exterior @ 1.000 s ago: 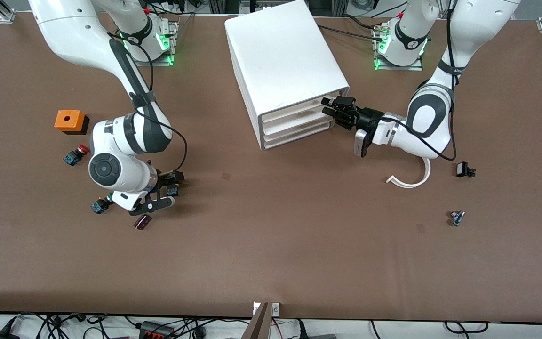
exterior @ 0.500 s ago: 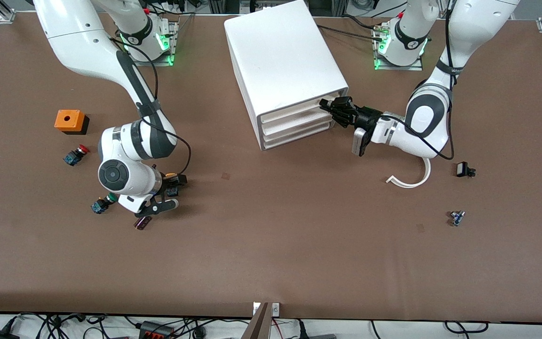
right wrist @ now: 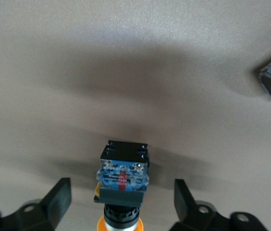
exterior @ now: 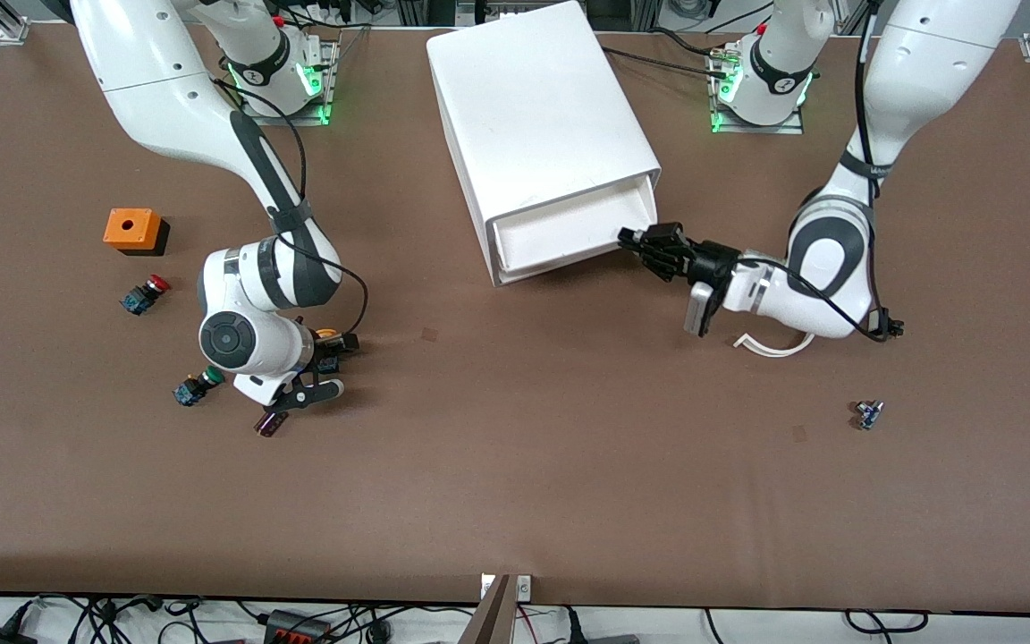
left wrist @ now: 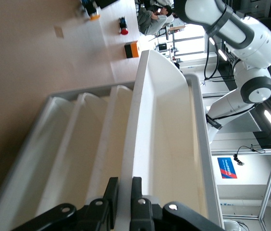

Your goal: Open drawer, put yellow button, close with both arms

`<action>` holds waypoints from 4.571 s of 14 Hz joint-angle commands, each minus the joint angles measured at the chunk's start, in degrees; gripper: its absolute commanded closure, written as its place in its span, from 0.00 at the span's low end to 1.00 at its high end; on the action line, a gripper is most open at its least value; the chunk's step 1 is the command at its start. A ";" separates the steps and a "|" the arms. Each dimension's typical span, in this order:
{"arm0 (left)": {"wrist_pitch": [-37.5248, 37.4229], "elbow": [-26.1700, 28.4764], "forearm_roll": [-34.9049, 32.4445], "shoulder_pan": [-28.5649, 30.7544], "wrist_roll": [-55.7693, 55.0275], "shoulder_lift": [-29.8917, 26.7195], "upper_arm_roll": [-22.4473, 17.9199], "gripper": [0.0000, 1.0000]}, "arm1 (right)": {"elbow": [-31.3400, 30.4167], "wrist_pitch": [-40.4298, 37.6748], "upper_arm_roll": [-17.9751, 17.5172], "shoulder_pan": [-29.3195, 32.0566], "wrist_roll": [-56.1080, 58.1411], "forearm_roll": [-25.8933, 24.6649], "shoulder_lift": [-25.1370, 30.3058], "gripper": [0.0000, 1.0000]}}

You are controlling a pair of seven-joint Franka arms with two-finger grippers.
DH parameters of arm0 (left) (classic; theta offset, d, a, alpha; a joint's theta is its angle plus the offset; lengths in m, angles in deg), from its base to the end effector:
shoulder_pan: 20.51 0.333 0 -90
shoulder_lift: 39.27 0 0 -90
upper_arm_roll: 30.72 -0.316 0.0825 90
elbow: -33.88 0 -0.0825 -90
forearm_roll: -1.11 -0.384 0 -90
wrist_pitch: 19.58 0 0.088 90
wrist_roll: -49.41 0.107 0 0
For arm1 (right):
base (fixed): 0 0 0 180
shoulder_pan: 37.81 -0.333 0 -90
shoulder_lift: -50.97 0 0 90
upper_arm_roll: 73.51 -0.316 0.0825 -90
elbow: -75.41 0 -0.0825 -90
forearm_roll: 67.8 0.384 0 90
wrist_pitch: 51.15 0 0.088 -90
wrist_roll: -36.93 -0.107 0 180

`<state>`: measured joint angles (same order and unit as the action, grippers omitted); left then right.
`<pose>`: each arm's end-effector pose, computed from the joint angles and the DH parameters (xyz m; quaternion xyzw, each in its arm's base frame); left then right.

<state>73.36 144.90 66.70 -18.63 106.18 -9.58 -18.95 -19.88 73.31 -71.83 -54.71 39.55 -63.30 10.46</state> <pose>0.5415 -0.1842 0.2377 0.7486 -0.2114 -0.1038 0.6198 0.6358 0.1779 0.1799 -0.9862 -0.1318 0.1001 0.0093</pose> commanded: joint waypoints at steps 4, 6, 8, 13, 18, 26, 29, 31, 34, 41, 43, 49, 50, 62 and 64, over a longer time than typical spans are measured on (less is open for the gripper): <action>1.98 -8.09 -2.66 0.49 -1.05 6.88 -0.52 0.85 | 0.19 -0.09 0.25 -0.33 -0.51 0.15 -0.35 0.59; 1.98 -9.32 -2.66 0.49 -1.40 6.88 -0.96 0.54 | 0.37 -0.18 0.25 -0.33 -0.51 0.15 -0.27 0.86; 2.07 -9.59 -2.66 0.84 -0.62 6.62 -1.49 0.00 | 1.59 -0.53 0.25 -0.07 0.18 0.41 0.26 0.98; -1.86 -17.39 -8.97 4.44 -10.67 5.47 -1.58 0.00 | 10.28 -10.44 0.25 -0.15 0.54 0.68 4.21 1.00; -4.17 -22.77 -22.84 4.44 -33.63 0.12 -1.58 0.00 | 26.00 -21.61 -2.03 -1.91 -0.08 1.03 5.45 1.00; -11.81 -34.90 -50.88 3.56 -53.00 -2.96 -0.35 0.00 | 33.12 -22.51 -3.18 -19.64 -13.74 0.50 8.70 1.00; -11.47 -35.08 -59.06 3.39 -53.08 -3.58 -0.43 0.00 | 36.05 -20.93 -3.44 -23.52 -21.86 0.50 6.94 1.00; -11.29 -35.25 -63.11 2.51 -52.65 -3.58 -0.35 0.00 | 36.05 -19.00 -3.53 -25.54 -24.93 0.59 5.80 1.00; -11.20 -37.80 -66.11 1.81 -52.82 -3.14 -0.43 0.00 | 36.05 -14.78 -3.35 -29.15 -29.94 0.50 3.17 1.00; -9.79 -40.70 -70.25 1.63 -56.31 -2.44 -1.05 0.00 | 36.32 -9.94 -3.53 -30.39 -35.75 0.68 -1.84 1.00; -9.88 -40.70 -70.07 1.63 -62.54 -2.79 -0.70 0.00 | 36.32 -10.11 -3.53 -30.65 -35.93 0.68 -2.55 1.00; -9.88 -40.61 -69.81 1.72 -64.33 -2.79 -0.61 0.00 | 36.23 -11.08 -3.53 -32.15 -37.96 0.68 -3.17 1.00; -9.88 -40.61 -69.81 1.72 -64.33 -2.79 -0.61 0.00 | 36.23 -10.91 -3.53 -32.24 -37.96 0.68 -3.34 1.00; -9.97 -40.35 -69.81 1.72 -64.33 -2.79 -0.61 0.00 | 36.40 -13.28 -2.65 -33.29 -36.99 -2.22 -3.87 0.00; -9.97 -40.35 -69.81 1.72 -64.33 -2.88 -0.61 0.00 | 37.10 -13.45 -2.47 -33.03 -37.25 -2.22 -3.35 0.00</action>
<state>63.72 105.50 -1.57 -16.82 42.74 -12.63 -19.94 14.81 61.17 -74.83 -87.46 2.82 -64.73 7.36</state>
